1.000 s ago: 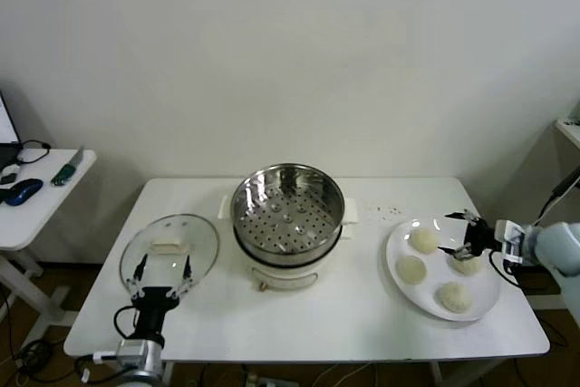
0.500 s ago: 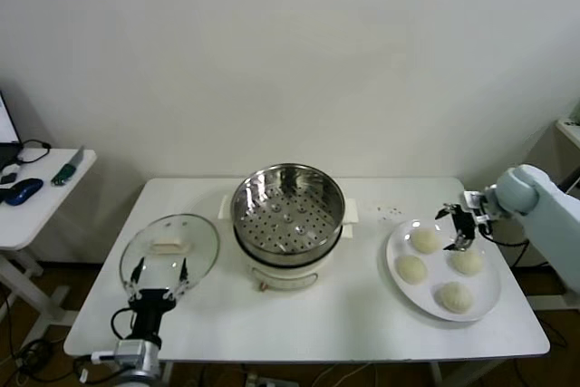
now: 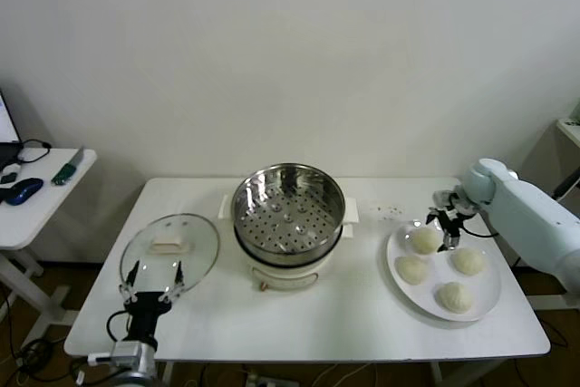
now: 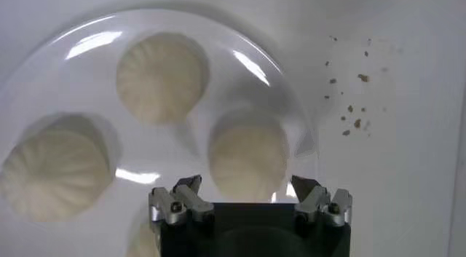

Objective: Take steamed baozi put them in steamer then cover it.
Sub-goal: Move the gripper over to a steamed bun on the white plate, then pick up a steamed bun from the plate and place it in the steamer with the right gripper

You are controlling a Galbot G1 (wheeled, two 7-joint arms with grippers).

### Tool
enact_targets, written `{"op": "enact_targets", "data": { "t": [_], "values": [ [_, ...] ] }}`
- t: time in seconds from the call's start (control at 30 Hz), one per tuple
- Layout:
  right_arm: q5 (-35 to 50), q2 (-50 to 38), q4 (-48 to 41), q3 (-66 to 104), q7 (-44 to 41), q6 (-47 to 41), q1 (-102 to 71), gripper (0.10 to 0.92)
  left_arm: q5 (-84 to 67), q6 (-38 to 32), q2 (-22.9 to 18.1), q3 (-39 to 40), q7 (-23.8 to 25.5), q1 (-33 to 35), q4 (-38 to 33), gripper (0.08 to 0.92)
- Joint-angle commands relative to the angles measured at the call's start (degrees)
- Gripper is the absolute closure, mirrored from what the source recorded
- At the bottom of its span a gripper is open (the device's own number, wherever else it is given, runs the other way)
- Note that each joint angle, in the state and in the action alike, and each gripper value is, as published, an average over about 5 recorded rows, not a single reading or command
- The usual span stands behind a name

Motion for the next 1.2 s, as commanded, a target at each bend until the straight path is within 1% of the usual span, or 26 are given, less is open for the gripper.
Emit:
{"op": "enact_targets", "data": {
  "t": [0.03, 0.5, 0.57, 0.73, 0.87, 0.97, 1.07, 1.2],
  "values": [
    [-3.7, 5.0, -6.7, -0.9, 0.2, 1.8, 1.6, 0.203, -0.1, 0.1, -0.1, -0.2, 0.1, -0.2, 0.2, 0.177],
    [-3.7, 6.0, -7.4, -0.9, -0.8, 2.3, 1.0, 0.205, -0.3, 0.1, 0.2, -0.7, 0.0, -0.3, 0.1, 0.177],
    [-3.7, 6.0, -7.5, -0.9, -1.0, 2.4, 1.1, 0.221, -0.4, 0.1, 0.2, -0.8, 0.0, -0.3, 0.1, 0.177],
    [-3.7, 5.9, -7.4, -1.0, -1.4, 2.5, 1.3, 0.305, -0.5, 0.1, 0.2, -1.0, -0.1, -0.2, 0.0, 0.177],
    [-3.6, 5.8, -7.0, -1.1, -1.5, 2.8, 1.6, 0.33, -0.5, 0.0, 0.2, -1.0, -0.1, 0.1, -0.1, 0.177],
    [-2.7, 5.1, -5.6, -2.1, -1.6, 3.2, 2.4, 0.333, -0.6, 0.0, 0.2, -1.0, -0.1, 0.4, -0.3, 0.177],
    [-0.9, 3.8, -2.3, -5.9, -1.8, 4.4, 5.4, 0.331, -0.8, -0.1, 0.3, -1.0, -0.2, 0.7, -0.6, 0.177],
    [1.1, 2.7, 3.2, -14.0, -2.8, 9.2, 14.3, 0.33, -1.0, -0.1, 0.6, -1.1, -0.2, 1.0, -0.9, 0.177]
  ]
}}
